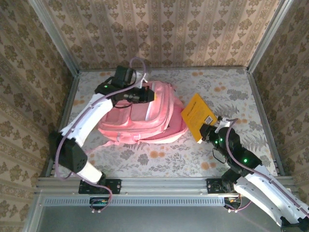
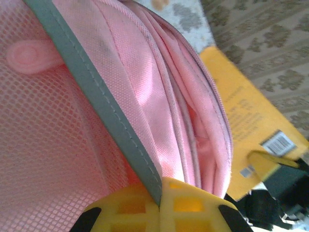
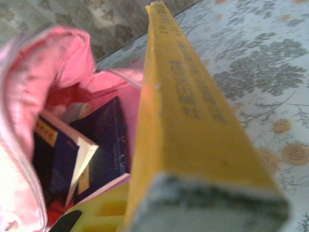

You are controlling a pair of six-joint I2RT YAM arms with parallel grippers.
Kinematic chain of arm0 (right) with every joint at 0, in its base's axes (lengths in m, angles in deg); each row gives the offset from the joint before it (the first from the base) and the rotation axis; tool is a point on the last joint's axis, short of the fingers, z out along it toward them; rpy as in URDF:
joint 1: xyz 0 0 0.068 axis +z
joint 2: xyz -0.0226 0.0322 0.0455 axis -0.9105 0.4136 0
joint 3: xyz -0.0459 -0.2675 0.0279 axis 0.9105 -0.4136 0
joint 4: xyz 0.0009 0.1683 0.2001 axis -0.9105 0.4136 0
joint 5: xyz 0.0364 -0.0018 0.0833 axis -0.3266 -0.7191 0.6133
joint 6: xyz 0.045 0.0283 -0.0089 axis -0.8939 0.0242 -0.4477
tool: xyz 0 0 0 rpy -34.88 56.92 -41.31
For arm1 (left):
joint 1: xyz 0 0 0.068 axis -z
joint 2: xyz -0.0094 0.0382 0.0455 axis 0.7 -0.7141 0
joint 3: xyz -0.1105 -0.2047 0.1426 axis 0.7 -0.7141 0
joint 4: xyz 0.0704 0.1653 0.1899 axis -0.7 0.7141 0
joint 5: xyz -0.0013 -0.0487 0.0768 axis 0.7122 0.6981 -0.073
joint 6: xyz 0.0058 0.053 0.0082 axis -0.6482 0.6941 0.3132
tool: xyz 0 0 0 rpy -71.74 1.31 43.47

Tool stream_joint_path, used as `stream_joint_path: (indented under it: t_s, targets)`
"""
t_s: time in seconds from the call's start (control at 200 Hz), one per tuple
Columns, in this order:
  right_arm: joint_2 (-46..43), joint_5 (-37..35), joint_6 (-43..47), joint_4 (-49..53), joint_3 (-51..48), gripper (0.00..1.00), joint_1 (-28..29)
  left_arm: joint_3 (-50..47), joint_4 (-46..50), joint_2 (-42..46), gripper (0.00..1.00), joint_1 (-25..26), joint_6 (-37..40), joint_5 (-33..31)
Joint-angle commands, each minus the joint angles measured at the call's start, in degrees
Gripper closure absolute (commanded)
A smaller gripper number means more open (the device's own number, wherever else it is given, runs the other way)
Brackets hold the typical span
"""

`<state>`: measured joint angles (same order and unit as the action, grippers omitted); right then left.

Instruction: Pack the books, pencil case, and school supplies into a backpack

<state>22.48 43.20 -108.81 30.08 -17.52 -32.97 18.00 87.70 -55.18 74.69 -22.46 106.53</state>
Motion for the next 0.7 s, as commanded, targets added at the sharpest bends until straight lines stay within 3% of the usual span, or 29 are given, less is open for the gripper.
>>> stream_joint_path:
  t_s: [0.0,0.365,0.69]
  targets:
    - [0.0,9.6,3.3,-1.7,4.1,1.00,-0.2,2.0,2.7,3.7,1.00,-0.9,4.7,6.5]
    - [4.1,22.6,-0.5,3.4,10.5,1.00,-0.2,1.4,-1.8,10.7,1.00,-7.7,3.2,16.4]
    - [14.2,38.5,-14.7,-15.1,9.7,1.00,-0.7,1.4,-5.1,11.7,1.00,-7.8,3.3,22.7]
